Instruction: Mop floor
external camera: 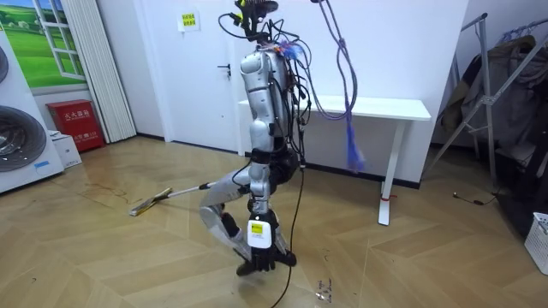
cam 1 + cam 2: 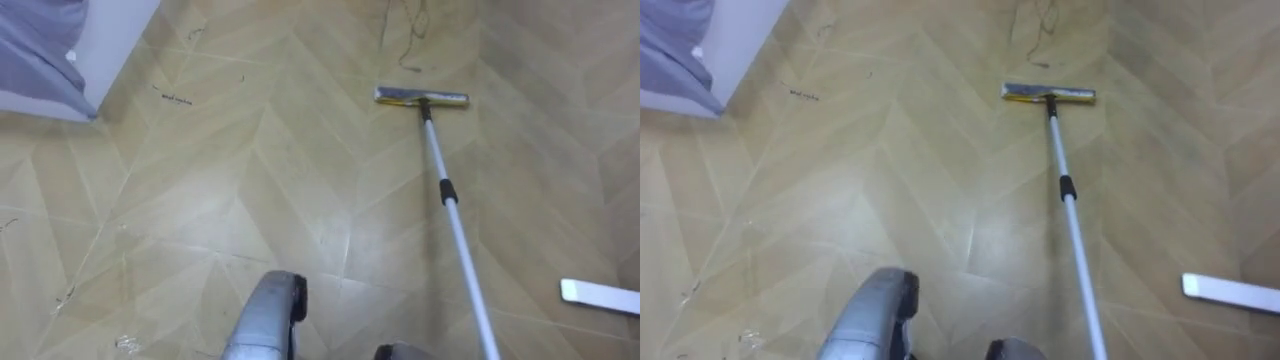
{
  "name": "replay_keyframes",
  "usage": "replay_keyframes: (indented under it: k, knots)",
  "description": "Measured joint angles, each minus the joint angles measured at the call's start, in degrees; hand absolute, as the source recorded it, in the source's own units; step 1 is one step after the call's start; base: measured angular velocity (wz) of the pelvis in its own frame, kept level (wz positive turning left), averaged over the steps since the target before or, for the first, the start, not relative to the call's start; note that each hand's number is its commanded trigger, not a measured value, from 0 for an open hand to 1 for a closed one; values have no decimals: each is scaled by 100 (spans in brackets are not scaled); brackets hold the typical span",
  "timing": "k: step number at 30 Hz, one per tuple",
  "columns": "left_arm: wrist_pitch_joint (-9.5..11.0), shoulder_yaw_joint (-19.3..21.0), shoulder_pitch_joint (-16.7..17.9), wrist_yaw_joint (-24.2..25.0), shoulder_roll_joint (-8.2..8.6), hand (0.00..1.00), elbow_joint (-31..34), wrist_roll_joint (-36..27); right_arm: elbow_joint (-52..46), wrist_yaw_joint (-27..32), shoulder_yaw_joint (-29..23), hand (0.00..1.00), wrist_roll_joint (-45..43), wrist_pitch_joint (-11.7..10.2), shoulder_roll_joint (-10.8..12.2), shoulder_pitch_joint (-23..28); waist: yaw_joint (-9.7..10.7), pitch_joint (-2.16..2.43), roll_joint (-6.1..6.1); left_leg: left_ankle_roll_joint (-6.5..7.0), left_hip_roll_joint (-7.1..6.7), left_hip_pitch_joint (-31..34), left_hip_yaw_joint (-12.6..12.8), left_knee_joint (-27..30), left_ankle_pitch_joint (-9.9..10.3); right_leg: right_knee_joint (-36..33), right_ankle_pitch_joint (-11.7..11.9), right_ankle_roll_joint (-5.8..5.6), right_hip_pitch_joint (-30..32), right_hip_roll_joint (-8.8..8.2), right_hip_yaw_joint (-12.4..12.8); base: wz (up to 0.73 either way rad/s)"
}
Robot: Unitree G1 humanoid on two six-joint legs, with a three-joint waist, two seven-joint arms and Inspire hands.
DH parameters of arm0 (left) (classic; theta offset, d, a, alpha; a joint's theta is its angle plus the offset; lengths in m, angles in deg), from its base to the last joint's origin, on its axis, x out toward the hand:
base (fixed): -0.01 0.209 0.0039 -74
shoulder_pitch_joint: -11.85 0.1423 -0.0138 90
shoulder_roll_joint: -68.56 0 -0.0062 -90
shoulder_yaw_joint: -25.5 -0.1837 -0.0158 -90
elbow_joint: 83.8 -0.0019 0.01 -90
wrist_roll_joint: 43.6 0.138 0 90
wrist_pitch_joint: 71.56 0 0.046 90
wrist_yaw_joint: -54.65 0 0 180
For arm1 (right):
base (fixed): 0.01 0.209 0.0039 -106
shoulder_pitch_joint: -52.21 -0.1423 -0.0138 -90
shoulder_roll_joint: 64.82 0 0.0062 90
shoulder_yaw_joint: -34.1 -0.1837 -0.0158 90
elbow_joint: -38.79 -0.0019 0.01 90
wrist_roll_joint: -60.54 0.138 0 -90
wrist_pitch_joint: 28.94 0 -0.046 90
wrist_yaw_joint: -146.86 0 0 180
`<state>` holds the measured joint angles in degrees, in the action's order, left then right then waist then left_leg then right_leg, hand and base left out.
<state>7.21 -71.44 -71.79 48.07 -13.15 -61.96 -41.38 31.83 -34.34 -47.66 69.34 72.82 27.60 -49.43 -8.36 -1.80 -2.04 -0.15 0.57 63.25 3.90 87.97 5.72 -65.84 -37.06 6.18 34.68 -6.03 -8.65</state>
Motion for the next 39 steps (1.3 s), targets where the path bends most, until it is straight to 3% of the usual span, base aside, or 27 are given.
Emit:
replay_keyframes:
  k: [4,5,6,7,8,10,12,14,17,19,21,22,23,24,25,26,27,28,30,32,33,34,35,36,37,38,39]
  knots:
    - [54,-5,-75,177,-59,0,2,14,-2,-97,367,100,599,-41,-76,-281,31,2,93,-9,7,-912,11,-3253,97,46,-169,-151,8,23,-4,11]
    - [45,-11,-107,218,-56,0,-5,12,-1,-113,396,100,668,-42,-113,-250,44,-7,127,65,-13,-994,9,-3395,341,100,-196,-185,-41,-4,-33,24]
    - [27,-26,-195,282,-55,0,-3,11,-9,-150,398,100,695,-45,-170,-148,47,18,187,252,-52,-1049,95,-3495,538,299,-197,-257,-159,-99,-89,20]
    - [27,-21,-272,313,-56,0,8,-11,19,-153,394,100,704,-49,-234,10,66,47,212,468,-137,-1154,155,-3601,685,508,-103,-403,-289,-192,-120,18]
    - [27,-15,-276,315,-59,0,5,-37,53,-147,391,100,713,-57,-275,47,83,46,217,542,-224,-1181,156,-3628,766,453,-35,-459,-291,-216,-50,26]
    - [37,-8,-363,244,-51,0,241,-3,155,-88,393,100,698,-89,-525,402,308,71,340,741,-569,-1301,144,-3560,1051,-597,874,-569,202,-341,346,54]
    - [90,13,-369,128,-62,0,450,42,153,55,394,100,731,-88,-575,724,328,91,485,872,-634,-1480,49,-3513,1345,-1083,1443,-665,546,-150,651,14]
    - [139,4,-380,-14,-80,0,563,50,144,183,394,100,740,-86,-496,832,414,81,586,878,-633,-1659,7,-3601,1482,-981,1428,-690,1044,18,702,-7]
    - [141,-18,-373,-136,-54,0,658,55,122,319,385,100,780,-83,-231,1058,522,94,595,898,-648,-1991,7,-3830,1685,313,1458,-699,1705,177,675,-2]
    - [104,-19,-297,-181,32,0,659,83,124,317,344,100,779,-20,-159,1159,544,96,574,849,-646,-2269,-18,-3935,1918,1661,1873,-536,1924,264,638,-3]
    - [-12,-8,-213,-185,53,0,652,59,111,363,291,100,760,53,-164,1230,535,105,578,769,-627,-2536,-123,-3827,2224,1896,2196,-399,1779,296,529,4]
    - [-56,-1,-205,-190,16,0,632,30,84,381,275,100,746,88,-162,1188,503,93,535,633,-602,-2660,-157,-3628,2382,1724,2188,-368,1649,302,471,10]
    - [-83,-5,-205,-195,-14,0,633,-16,85,388,267,100,746,96,-162,1148,486,84,495,597,-576,-2666,-105,-3382,2398,1596,2147,-334,1604,302,467,8]
    - [-105,-7,-190,-207,-35,0,629,-46,128,425,264,100,738,154,-194,987,463,76,479,421,-420,-2532,3,-2746,2299,1308,1917,-222,1513,335,416,-6]
    - [-114,-27,-160,-270,-35,0,631,-52,168,446,277,100,684,223,-240,732,389,76,440,105,-276,-2379,64,-2071,2076,1055,1650,-145,1418,389,404,-18]
    - [-115,-32,-159,-306,-27,0,631,-58,203,455,297,100,686,234,-267,593,323,51,370,54,-233,-2296,66,-1757,1903,941,1532,-109,1383,416,416,-32]
    - [-102,-67,-166,-354,-27,0,642,-108,206,494,372,100,744,261,-319,298,246,36,299,-50,-218,-2076,60,-1197,1464,735,1316,-53,1336,432,440,-19]
    - [-88,-85,-169,-400,-27,0,704,-185,172,513,403,100,875,262,-372,28,187,42,257,-115,-197,-1837,57,-889,1353,586,1141,-59,1296,444,475,-10]
    - [-47,-85,-149,-403,-42,0,837,-209,114,507,411,100,1025,244,-412,-324,45,-5,185,10,-51,-1379,75,-1079,1454,519,987,-68,1185,472,484,-11]
    - [-34,-76,-95,-398,-53,0,928,-226,18,441,399,100,1268,147,-393,-554,-84,-33,126,6,25,-1102,19,-2083,1487,619,854,-128,947,505,553,-11]
    - [-8,-77,-46,-384,-48,0,918,-223,-103,351,385,100,1382,83,-390,-566,-111,-35,122,-37,4,-1074,-118,-3036,1423,757,748,-206,697,489,552,9]
    - [11,-50,-25,-353,-64,0,905,-210,-138,264,392,100,1527,60,-372,-529,-115,-1,143,74,-4,-1087,-142,-3573,1086,863,608,-287,431,404,565,15]
    - [16,-28,24,-322,-65,0,884,-209,-137,206,397,100,1602,52,-375,-465,-107,23,131,116,-32,-1119,-116,-3662,993,921,540,-367,311,368,579,32]
    - [31,5,38,-262,-64,0,863,-210,-137,111,401,100,1696,29,-412,-266,-61,77,125,355,-99,-1261,-6,-3681,1050,1021,417,-519,115,287,593,53]
    - [35,4,17,-227,-55,0,878,-204,-104,18,409,100,1739,26,-467,-65,2,78,126,550,-220,-1387,60,-3696,1128,1040,384,-573,10,201,718,52]
    - [36,4,5,-208,-48,0,867,-203,-45,-32,426,100,1726,22,-502,18,16,79,130,627,-260,-1455,120,-3699,1187,988,409,-620,-29,160,735,33]
    - [39,9,1,-162,-44,0,868,-187,107,-94,438,100,1659,16,-575,204,27,85,145,726,-338,-1605,219,-3701,1328,796,519,-777,-58,71,785,9]
